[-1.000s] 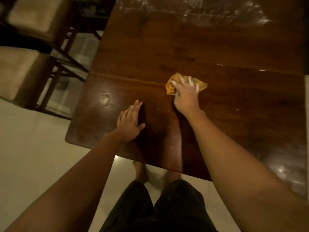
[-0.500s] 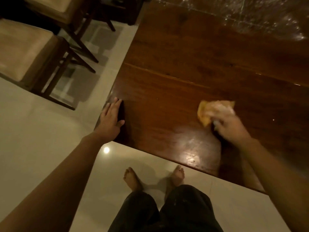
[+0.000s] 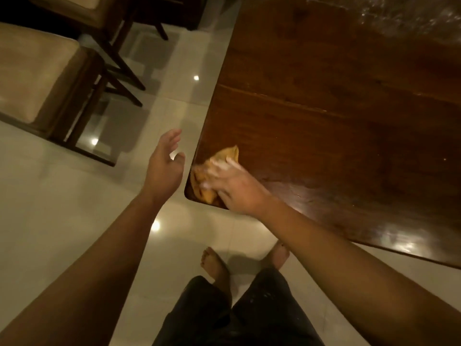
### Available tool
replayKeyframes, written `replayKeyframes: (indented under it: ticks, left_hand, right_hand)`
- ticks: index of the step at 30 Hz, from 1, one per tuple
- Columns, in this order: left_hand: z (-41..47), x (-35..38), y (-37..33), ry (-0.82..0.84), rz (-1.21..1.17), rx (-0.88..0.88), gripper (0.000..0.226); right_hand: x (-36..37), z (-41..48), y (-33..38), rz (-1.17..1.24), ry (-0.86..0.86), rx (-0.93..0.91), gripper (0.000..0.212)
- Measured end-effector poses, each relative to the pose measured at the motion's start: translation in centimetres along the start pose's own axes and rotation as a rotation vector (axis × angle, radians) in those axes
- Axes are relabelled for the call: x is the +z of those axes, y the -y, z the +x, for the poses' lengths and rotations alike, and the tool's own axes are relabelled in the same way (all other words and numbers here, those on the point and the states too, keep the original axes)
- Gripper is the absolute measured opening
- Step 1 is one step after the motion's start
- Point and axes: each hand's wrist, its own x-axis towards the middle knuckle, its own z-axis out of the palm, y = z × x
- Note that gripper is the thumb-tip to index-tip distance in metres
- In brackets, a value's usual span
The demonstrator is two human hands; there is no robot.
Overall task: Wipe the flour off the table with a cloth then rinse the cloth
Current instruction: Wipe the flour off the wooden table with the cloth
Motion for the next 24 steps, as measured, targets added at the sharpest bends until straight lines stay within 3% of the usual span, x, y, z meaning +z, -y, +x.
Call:
replayKeyframes:
  ticks: [3,5,7,11,13,14,16,19,22,24]
  left_hand:
    - [1.3,1.1,-1.5,0.157,0.087,0.034,0.048]
    - [1.7,2.4,-2.5,0.281,0.098,0.035,0.047]
    - [2.1,3.9,-3.0,0.391,0.235,0.101,0.050]
    - [2.0,7.7,-3.0,0.586,0.726,0.130,0.065]
    - [1.8,9.3,-3.2,0.596,0.800,0.116,0.070]
    - [2.0,10.0,-3.4,0.596,0.816,0.094,0.069]
    - [3.0,11.0,-3.8,0.601,0.843,0.031,0.069]
    - [4.5,11.9,-5.2,0.601,0.900,-0.027,0.078]
    - [4.6,12.3,-6.4,0.637,0.945,-0.061,0.079]
    - [4.2,12.4,-6.6,0.610,0.965,-0.055,0.078]
  right_hand:
    - [-0.7,-8.3,-1.5,0.010,0.072,-0.051,0.035]
    - [-2.5,-13.0,-4.5,-0.018,0.018,0.086,0.036]
    - [-4.6,-16.0,-8.0,-0.045,-0.093,0.392,0.043]
    - [-7.0,-14.2,-11.8,0.041,-0.529,1.132,0.047]
    - [-6.7,-9.8,-11.6,0.048,-0.572,1.296,0.053]
    - [-6.4,-7.7,-10.9,0.045,-0.539,1.219,0.055]
    - [-5.1,-5.4,-8.6,0.024,-0.396,0.834,0.053]
    - [-3.8,-8.5,-5.1,0.106,-0.156,0.400,0.046]
    - [-4.4,-16.5,-7.0,0.132,-0.090,0.352,0.041]
    - [-5.8,-22.4,-10.9,0.089,-0.156,0.555,0.044]
